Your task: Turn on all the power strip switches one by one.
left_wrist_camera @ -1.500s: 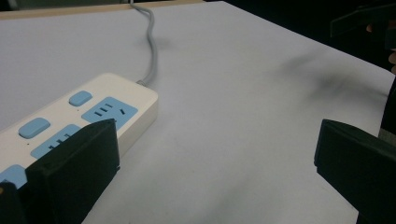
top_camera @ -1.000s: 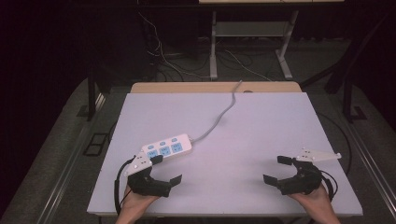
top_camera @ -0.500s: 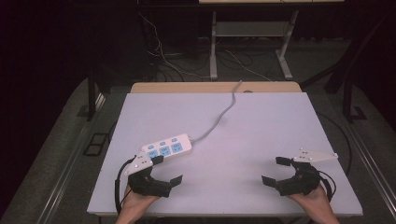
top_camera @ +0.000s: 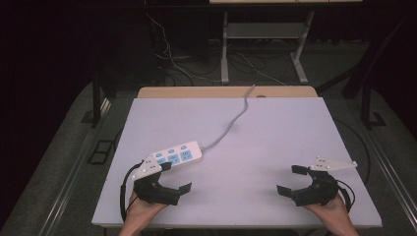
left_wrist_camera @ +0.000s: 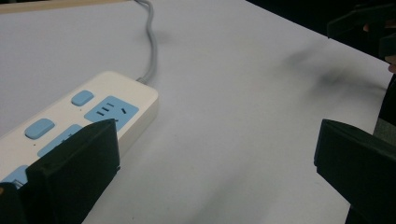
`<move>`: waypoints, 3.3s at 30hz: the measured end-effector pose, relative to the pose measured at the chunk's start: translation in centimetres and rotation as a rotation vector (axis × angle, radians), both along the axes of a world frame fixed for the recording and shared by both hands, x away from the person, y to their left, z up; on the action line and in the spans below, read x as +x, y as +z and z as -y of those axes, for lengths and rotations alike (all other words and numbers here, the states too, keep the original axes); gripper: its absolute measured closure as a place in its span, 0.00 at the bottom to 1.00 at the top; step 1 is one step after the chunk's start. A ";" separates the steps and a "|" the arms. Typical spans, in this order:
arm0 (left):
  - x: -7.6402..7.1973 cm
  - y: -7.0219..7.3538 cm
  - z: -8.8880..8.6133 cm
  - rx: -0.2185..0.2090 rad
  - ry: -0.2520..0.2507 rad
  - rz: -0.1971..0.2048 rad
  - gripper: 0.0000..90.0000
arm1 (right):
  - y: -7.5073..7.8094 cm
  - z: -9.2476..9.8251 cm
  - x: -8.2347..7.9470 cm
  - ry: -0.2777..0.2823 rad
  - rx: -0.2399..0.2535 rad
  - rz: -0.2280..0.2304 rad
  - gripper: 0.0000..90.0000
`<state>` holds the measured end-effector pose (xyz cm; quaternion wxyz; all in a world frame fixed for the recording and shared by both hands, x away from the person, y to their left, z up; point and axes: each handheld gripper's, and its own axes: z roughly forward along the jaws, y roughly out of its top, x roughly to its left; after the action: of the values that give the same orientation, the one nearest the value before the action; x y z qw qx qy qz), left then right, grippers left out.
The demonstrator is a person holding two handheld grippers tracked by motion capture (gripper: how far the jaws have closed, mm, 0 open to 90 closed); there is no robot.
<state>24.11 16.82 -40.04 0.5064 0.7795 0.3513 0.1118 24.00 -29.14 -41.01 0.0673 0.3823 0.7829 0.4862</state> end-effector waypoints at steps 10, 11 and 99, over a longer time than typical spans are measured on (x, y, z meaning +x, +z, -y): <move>0.5 1.0 -0.2 0.024 -0.012 -0.019 0.00 | -0.1 0.0 0.0 0.001 -0.006 0.001 0.01; 0.5 1.1 -0.3 0.027 -0.012 -0.019 0.00 | -0.1 0.0 0.0 0.000 -0.005 0.000 0.01; 10.0 4.2 -6.3 0.261 0.018 -0.158 0.11 | -0.4 0.1 0.2 -0.001 -0.033 -0.013 0.01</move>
<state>34.09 23.09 -35.85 0.3703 0.8419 0.3798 0.0993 24.20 -29.24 -41.42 0.0686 0.3847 0.7910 0.4708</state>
